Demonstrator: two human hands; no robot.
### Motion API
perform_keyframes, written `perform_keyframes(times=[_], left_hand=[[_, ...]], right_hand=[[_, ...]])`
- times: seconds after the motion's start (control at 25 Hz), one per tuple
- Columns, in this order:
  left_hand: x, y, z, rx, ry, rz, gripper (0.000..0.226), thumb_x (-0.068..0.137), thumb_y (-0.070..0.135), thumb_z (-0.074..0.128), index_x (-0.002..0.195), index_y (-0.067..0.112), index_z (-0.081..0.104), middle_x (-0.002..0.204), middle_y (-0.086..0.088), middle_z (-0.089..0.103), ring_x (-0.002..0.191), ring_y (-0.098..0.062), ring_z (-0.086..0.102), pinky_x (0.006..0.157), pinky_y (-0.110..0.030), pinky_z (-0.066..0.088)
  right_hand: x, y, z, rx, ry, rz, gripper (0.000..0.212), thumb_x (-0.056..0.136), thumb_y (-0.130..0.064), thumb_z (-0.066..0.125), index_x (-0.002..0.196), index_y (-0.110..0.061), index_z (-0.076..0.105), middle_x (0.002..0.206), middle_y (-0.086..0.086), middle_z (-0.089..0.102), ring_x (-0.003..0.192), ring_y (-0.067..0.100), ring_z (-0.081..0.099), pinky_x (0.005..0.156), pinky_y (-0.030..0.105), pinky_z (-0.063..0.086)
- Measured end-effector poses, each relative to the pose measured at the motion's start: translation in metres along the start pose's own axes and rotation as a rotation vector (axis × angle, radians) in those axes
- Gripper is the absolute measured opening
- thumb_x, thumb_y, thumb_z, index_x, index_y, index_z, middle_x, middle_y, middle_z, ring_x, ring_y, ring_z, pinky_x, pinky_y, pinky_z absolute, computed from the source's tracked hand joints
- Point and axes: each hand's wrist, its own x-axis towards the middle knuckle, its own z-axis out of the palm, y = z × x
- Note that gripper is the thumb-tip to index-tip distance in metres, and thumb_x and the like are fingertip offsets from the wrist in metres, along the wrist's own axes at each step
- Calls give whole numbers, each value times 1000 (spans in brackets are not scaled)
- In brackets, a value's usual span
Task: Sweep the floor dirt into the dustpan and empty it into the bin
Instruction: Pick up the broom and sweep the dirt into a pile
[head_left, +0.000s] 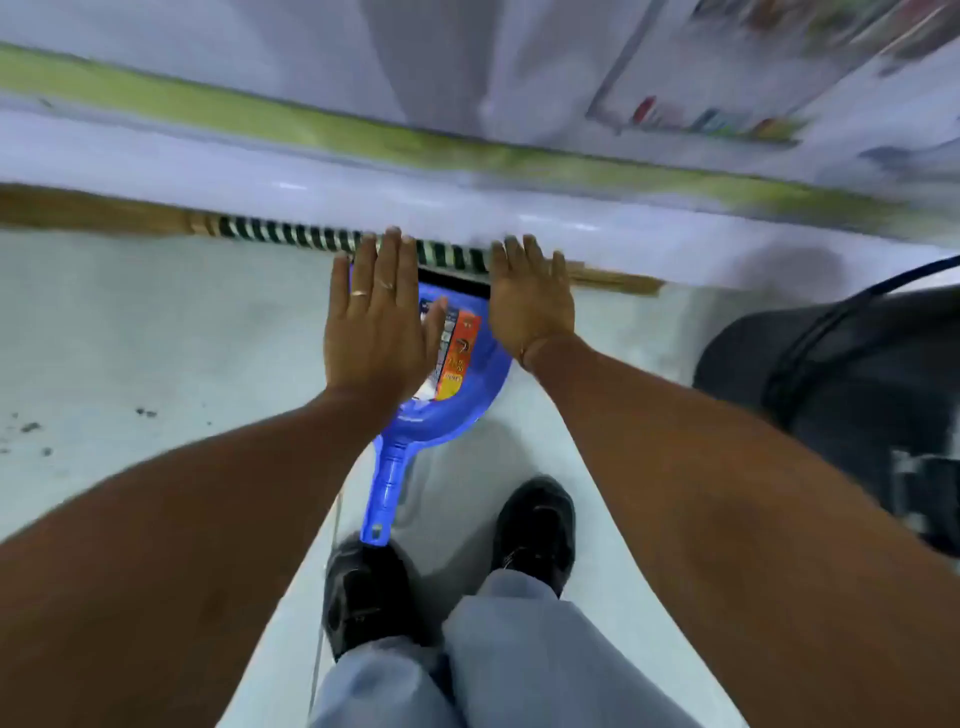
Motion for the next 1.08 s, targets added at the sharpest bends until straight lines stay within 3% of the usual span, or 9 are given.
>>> perform_keyframes(times=[0.24,0.36,0.44,0.56,0.72,0.84,0.96,1.08], left_hand=[[21,-16,64,17,-75,-5,64,97,42,30,144,0,21,154,-18,24,144,-33,18,120,-49,12],[6,-24,37,28,-90,-24,62,97,40,33,143,-1,25,152,-20,29,143,-35,23,118,-49,14],[-22,-25,0,-8,-138,-81,64,96,41,34,143,-1,23,153,-20,28,143,-35,22,118,-49,14],[-88,-24,-86,-54,-181,-158,66,95,43,36,144,1,22,154,-18,27,143,-33,22,118,-48,13],[-166,-43,-183,-113,-168,-246,62,92,36,49,139,-2,34,146,-21,41,138,-35,35,115,-51,23],[-200,-86,-228,-104,-142,-213,61,92,35,49,139,-2,35,146,-21,41,137,-36,35,116,-51,22],[-217,-130,-241,-88,-163,-173,62,95,38,40,142,0,27,151,-19,33,142,-32,25,119,-48,13],[-241,-171,-244,-44,-163,-149,62,96,40,36,143,1,26,151,-18,34,142,-32,25,119,-48,14]], right_hand=[[55,-15,35,-119,42,-23,43,92,-6,37,135,2,38,134,24,46,127,38,38,104,51,29],[31,-24,7,-154,42,-58,36,86,-2,41,120,6,50,126,24,48,121,39,40,96,48,35],[-2,-36,-24,-137,25,-182,34,83,-8,48,114,3,55,121,20,52,116,37,45,88,45,41],[-69,-65,-95,-21,-45,-233,40,87,-18,49,124,-5,49,125,16,50,108,38,55,76,44,47],[-144,-107,-156,38,-164,-141,56,96,-27,43,148,-27,22,133,16,49,107,43,58,81,46,49],[-182,-154,-176,94,-234,-35,50,97,-24,34,146,-33,25,128,18,56,109,41,58,85,44,48],[-210,-206,-163,104,-264,40,46,98,-23,30,143,-28,32,126,20,56,112,42,56,89,45,47],[-241,-257,-138,108,-292,68,45,98,-21,29,143,-25,32,125,18,56,113,40,55,87,45,47]])
